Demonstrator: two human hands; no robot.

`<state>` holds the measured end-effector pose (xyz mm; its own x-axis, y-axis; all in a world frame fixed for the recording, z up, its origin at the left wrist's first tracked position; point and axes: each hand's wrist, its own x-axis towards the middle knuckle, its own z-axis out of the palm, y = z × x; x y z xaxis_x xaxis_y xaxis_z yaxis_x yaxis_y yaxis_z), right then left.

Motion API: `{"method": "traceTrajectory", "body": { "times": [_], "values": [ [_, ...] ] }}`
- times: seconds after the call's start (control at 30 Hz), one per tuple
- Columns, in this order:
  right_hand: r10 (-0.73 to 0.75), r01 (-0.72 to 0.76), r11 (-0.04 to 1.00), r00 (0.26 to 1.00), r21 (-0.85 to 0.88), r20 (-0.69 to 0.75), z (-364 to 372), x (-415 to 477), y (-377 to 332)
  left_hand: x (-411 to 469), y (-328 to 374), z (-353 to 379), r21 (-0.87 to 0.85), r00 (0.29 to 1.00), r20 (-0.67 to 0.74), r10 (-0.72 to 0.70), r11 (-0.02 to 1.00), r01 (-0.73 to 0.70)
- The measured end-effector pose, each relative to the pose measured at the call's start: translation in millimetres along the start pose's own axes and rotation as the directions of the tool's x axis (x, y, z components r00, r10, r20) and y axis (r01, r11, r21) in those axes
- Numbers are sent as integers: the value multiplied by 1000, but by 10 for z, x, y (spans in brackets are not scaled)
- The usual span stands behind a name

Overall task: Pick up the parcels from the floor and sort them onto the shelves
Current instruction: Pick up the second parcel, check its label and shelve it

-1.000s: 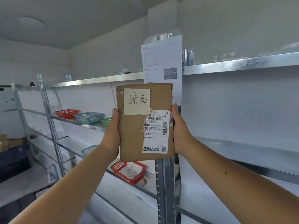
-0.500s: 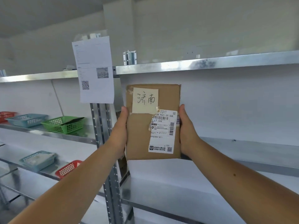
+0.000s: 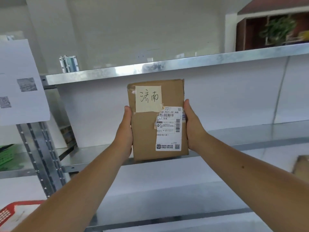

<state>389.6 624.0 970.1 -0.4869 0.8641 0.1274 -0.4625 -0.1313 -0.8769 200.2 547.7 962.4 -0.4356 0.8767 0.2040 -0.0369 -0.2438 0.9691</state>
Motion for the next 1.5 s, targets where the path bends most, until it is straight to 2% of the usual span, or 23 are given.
{"method": "traceTrajectory", "body": {
  "times": [0.33, 0.7, 0.83, 1.0, 1.2, 1.4, 1.5],
  "values": [
    [-84, 81, 996, 980, -26, -183, -311, -311, -151, 120, -128, 418, -34, 979, 202, -29, 999, 37],
    [-158, 156, 987, 932, -32, -326, -333, -642, -161, 125, -219, 598, -76, 923, 382, -31, 995, 65],
    [-170, 169, 985, 927, -34, -334, -346, -774, -182, 118, -265, 685, -86, 899, 436, -46, 992, 92],
    [-187, 174, 982, 900, -68, -394, -414, -908, -214, 117, -350, 820, -125, 870, 488, -63, 982, 142],
    [-231, 179, 972, 842, -152, -487, -562, -1027, -244, 137, -507, 1025, -121, 840, 542, -36, 985, 120],
    [-230, 155, 971, 812, -181, -537, -720, -1216, -306, 224, -713, 1318, -157, 840, 539, -64, 972, 175],
    [-230, 141, 970, 788, -195, -572, -818, -1332, -346, 72, -659, 1453, -169, 837, 548, -2, 979, 113]
  ]
}}
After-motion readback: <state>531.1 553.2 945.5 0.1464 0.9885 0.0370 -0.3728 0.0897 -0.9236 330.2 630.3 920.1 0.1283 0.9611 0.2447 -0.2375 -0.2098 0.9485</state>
